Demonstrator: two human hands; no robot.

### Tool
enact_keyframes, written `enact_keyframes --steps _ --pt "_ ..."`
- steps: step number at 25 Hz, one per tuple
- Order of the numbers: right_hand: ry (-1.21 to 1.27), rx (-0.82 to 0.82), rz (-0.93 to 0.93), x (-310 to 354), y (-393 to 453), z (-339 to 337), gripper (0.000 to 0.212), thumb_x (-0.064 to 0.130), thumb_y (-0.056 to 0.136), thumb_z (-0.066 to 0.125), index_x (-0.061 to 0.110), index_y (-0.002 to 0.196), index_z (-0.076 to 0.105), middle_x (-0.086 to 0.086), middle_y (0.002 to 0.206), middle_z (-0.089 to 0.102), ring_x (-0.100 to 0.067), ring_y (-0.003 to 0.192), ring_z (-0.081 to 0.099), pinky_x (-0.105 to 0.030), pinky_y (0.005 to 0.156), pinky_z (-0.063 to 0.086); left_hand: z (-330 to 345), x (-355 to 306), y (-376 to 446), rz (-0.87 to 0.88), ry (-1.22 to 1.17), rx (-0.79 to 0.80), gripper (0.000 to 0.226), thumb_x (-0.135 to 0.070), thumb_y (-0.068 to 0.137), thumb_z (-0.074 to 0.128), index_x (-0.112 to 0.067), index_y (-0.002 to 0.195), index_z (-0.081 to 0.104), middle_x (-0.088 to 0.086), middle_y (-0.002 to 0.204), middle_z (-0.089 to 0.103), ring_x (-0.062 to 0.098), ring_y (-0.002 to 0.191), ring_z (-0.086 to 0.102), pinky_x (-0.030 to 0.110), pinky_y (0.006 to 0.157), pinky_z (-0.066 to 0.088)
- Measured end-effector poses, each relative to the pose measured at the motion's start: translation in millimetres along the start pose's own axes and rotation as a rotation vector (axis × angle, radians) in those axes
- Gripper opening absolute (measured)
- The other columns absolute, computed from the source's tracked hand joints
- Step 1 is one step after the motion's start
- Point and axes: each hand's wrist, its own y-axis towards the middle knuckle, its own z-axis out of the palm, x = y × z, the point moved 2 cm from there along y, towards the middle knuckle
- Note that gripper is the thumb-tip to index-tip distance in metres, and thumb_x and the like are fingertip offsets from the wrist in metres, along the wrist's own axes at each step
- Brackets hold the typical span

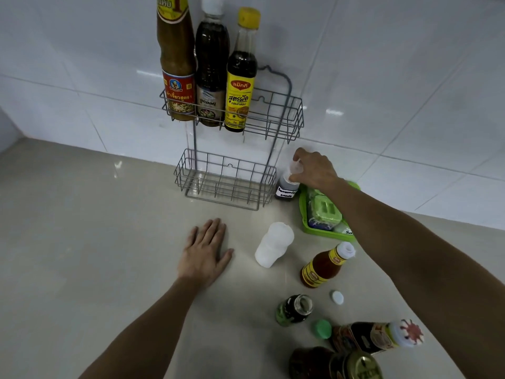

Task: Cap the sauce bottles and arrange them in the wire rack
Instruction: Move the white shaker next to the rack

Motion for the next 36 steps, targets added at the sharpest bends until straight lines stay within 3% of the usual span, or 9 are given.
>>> enact_keyframes --steps 7,12,15,18,21,24,29,33,36 --pt "-0.049 -0.055 -0.015 3.1 14.6 8.9 0.038 0.033 0.079 0.071 0.015 0.106 0.052 -0.013 0.108 0.064 -0.034 0.093 0.061 -0.034 0.074 0.042 0.0 1.3 0.2 0.002 0.002 -0.016 0.073 -0.061 0.093 0.021 -0.020 0.154 0.024 -0.001 0.162 0.022 0.014 0.151 0.016 0.036 0.120 0.001" --pt "-0.184 -0.124 -0.067 8.5 1.3 3.8 0.040 0.042 0.083 0.069 0.016 0.112 0.058 -0.006 0.121 0.053 -0.031 0.104 0.059 -0.040 0.082 0.049 -0.7 0.9 -0.2 0.007 -0.016 -0.009 0.074 -0.061 0.093 0.019 -0.021 0.155 0.021 -0.002 0.163 0.018 0.014 0.151 0.011 0.036 0.120 0.000" --pt "0.019 -0.116 -0.186 18.4 -16.7 -10.3 0.041 0.050 0.084 0.065 0.020 0.111 0.060 -0.001 0.115 0.060 -0.024 0.101 0.061 -0.038 0.083 0.050 -1.6 1.2 -0.6 0.008 -0.023 -0.009 0.074 -0.061 0.094 0.021 -0.021 0.155 0.022 -0.001 0.163 0.019 0.014 0.151 0.012 0.036 0.121 0.000" --pt "0.222 0.162 -0.383 39.6 -53.4 -25.9 0.045 0.057 0.076 0.071 0.026 0.109 0.064 0.009 0.099 0.069 -0.009 0.086 0.064 -0.034 0.079 0.053 -0.9 1.2 -0.2 0.008 -0.032 -0.006 0.074 -0.061 0.093 0.021 -0.020 0.155 0.024 -0.001 0.163 0.020 0.014 0.151 0.013 0.036 0.121 0.001" --pt "0.187 0.487 -0.508 51.2 -90.3 -23.2 0.063 0.050 0.068 0.081 0.034 0.123 0.056 0.013 0.119 0.060 -0.005 0.098 0.059 -0.027 0.081 0.051 -1.3 1.2 -0.4 0.005 -0.052 -0.001 0.074 -0.061 0.093 0.021 -0.020 0.155 0.023 0.000 0.163 0.019 0.014 0.151 0.013 0.039 0.123 0.004" --pt "0.028 0.603 -0.598 46.7 -106.9 -10.0 0.072 0.042 0.064 0.085 0.040 0.127 0.049 0.017 0.123 0.050 -0.007 0.104 0.054 -0.026 0.082 0.047 -1.4 0.9 -1.0 0.008 -0.052 0.008 0.074 -0.061 0.094 0.020 -0.021 0.156 0.020 -0.001 0.164 0.016 0.014 0.152 0.010 0.040 0.124 0.006" --pt "-0.069 0.415 -0.627 38.2 -110.5 1.5 0.054 0.035 0.070 0.079 0.030 0.119 0.057 0.009 0.107 0.059 -0.011 0.090 0.055 -0.029 0.075 0.045 -1.9 1.4 -1.8 0.021 -0.057 0.006 0.075 -0.062 0.093 0.018 -0.020 0.155 0.021 0.000 0.164 0.018 0.015 0.152 0.011 0.040 0.123 0.005" --pt "-0.013 0.263 -0.457 26.4 -98.4 -4.3 0.052 0.038 0.069 0.078 0.023 0.116 0.063 0.008 0.095 0.062 -0.015 0.084 0.059 -0.028 0.071 0.045 -1.4 0.9 -1.5 0.019 -0.064 -0.014 0.075 -0.061 0.093 0.021 -0.019 0.154 0.025 0.001 0.163 0.021 0.015 0.151 0.014 0.039 0.122 0.005" --pt "-0.051 0.176 -0.347 21.9 -79.3 -10.0 0.052 0.038 0.067 0.078 0.020 0.114 0.065 -0.002 0.103 0.070 -0.021 0.089 0.062 -0.031 0.075 0.049 -1.5 1.5 -1.5 0.014 -0.053 -0.010 0.075 -0.062 0.093 0.020 -0.020 0.155 0.022 -0.001 0.163 0.018 0.014 0.152 0.011 0.037 0.121 0.001"
